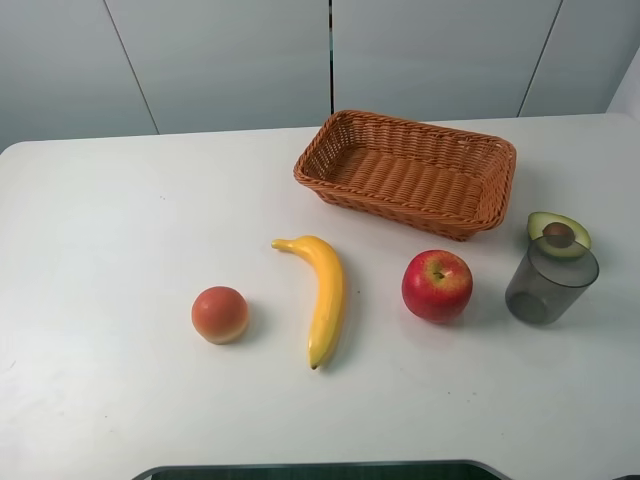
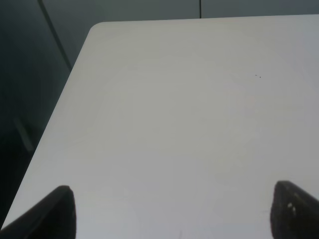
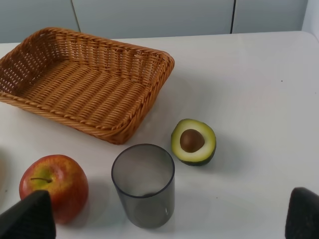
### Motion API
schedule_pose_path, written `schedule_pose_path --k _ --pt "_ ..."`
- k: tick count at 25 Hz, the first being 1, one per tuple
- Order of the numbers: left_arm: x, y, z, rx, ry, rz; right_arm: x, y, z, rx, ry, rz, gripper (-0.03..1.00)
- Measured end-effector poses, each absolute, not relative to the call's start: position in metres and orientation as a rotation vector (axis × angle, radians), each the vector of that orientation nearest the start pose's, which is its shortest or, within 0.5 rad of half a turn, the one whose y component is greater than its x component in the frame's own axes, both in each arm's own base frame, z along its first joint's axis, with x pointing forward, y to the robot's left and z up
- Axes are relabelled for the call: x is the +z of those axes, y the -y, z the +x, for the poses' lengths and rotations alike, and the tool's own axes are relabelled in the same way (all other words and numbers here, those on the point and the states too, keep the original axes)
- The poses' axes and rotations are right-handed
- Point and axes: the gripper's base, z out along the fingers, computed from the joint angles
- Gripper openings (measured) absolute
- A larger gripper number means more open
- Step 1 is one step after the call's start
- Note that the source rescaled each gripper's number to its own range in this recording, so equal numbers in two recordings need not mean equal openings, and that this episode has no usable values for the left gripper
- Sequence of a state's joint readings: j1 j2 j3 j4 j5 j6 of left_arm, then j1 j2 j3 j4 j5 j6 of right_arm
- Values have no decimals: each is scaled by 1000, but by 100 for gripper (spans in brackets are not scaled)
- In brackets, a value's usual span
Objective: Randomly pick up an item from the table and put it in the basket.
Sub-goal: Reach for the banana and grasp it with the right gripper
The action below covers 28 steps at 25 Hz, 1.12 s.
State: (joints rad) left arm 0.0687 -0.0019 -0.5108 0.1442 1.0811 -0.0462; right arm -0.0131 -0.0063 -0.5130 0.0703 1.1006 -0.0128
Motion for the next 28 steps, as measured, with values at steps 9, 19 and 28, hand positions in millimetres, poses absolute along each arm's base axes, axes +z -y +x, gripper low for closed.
schedule_pose_path --k 9,19,28 --pt "279 -11 -9 186 -2045 -129 278 -6 -9 68 -2064 -5 100" --pt "279 -11 -9 186 -2045 -129 278 -7 -9 90 -2063 -7 100" --pt "279 -11 -9 186 -2045 -129 281 -13 -8 177 -2021 -20 100"
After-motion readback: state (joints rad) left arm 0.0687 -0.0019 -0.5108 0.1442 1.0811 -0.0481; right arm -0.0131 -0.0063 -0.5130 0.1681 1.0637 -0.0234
